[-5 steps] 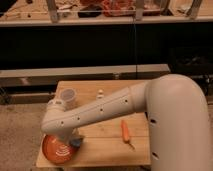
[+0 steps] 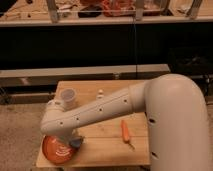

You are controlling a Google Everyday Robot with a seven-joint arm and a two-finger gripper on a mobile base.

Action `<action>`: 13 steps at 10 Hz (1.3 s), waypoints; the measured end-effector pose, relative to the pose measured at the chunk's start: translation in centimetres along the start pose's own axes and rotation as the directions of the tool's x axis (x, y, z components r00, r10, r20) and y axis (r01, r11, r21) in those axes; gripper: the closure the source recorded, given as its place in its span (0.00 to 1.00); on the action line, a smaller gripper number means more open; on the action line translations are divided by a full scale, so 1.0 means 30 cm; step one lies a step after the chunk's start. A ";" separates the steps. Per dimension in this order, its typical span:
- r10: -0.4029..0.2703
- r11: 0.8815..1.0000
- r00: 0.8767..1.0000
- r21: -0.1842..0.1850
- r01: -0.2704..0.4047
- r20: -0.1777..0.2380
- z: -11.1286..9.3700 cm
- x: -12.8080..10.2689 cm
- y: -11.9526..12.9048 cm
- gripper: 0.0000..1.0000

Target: Place the white sponge in the ceramic bowl

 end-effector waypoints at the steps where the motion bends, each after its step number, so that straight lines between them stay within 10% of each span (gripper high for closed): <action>1: -0.001 1.000 1.000 0.000 0.001 0.002 0.000 -0.002 -0.001 0.93; 13: -0.012 1.000 1.000 -0.005 0.012 0.025 -0.002 -0.026 0.000 0.96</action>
